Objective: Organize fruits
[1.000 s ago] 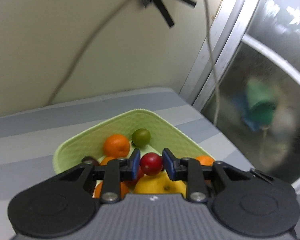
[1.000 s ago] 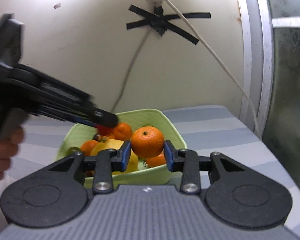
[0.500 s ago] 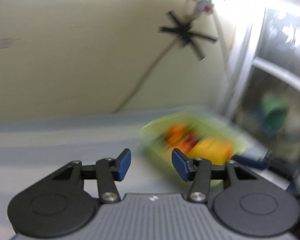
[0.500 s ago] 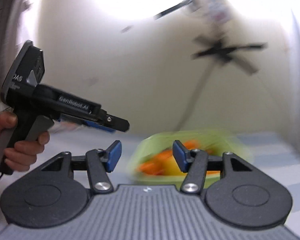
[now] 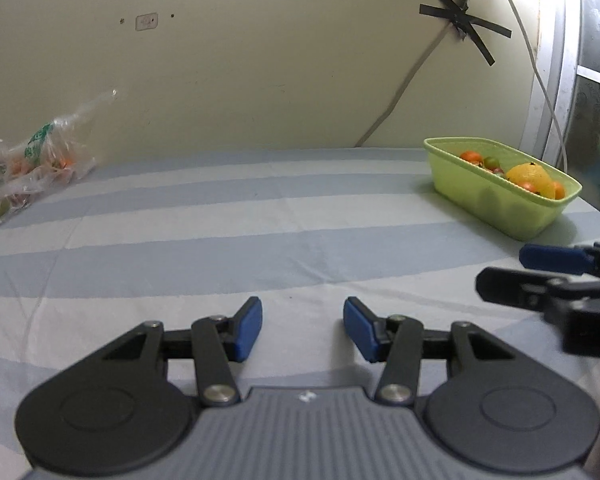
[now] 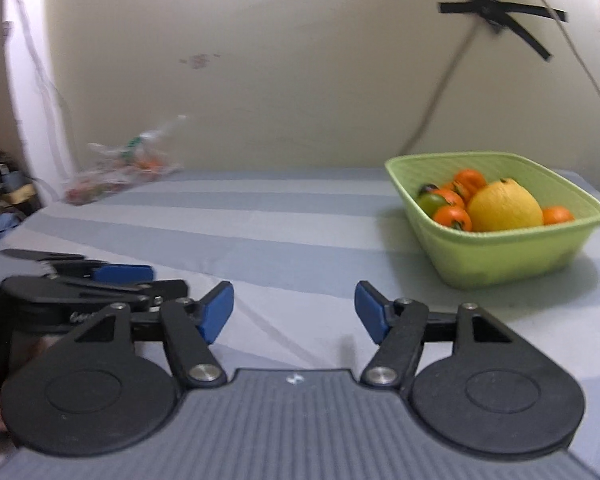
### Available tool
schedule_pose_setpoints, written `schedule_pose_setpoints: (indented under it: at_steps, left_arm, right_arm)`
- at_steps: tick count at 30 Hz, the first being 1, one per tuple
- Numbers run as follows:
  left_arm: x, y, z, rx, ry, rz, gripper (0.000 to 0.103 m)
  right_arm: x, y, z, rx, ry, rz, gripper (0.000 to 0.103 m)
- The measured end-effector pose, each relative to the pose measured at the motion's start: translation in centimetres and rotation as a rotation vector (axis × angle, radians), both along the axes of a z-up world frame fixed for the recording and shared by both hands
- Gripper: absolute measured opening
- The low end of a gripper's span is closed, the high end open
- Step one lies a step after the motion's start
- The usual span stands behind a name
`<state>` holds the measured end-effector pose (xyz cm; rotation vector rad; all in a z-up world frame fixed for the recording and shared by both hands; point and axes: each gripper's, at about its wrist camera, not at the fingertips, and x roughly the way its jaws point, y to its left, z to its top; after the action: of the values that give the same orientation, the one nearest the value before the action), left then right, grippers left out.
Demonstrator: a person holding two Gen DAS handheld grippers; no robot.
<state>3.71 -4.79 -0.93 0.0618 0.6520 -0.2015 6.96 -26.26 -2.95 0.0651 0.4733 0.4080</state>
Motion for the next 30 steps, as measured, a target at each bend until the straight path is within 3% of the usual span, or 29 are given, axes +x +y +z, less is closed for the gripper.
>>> schedule_pose_setpoints:
  at_steps: [5, 12, 22, 30]
  left_arm:
    - [0.4, 0.2, 0.2, -0.01, 0.003, -0.011, 0.047]
    - [0.5, 0.0, 0.0, 0.005, 0.0, -0.005, 0.047]
    - [0.3, 0.2, -0.1, -0.004, -0.01, 0.026, 0.047]
    - [-0.9, -0.9, 0.2, 0.076, -0.077, 0.036, 0.047]
  right_arm:
    - [-0.1, 0.3, -1.2, -0.035, 0.027, -0.137, 0.076]
    - [0.4, -0.8, -1.6, -0.006, 0.066, -0.255, 0.079]
    - [-0.9, -0.8, -1.6, 0.012, 0.021, -0.283, 0.079]
    - [-2.1, -1.3, -1.4, 0.046, -0.007, -0.331, 0.079]
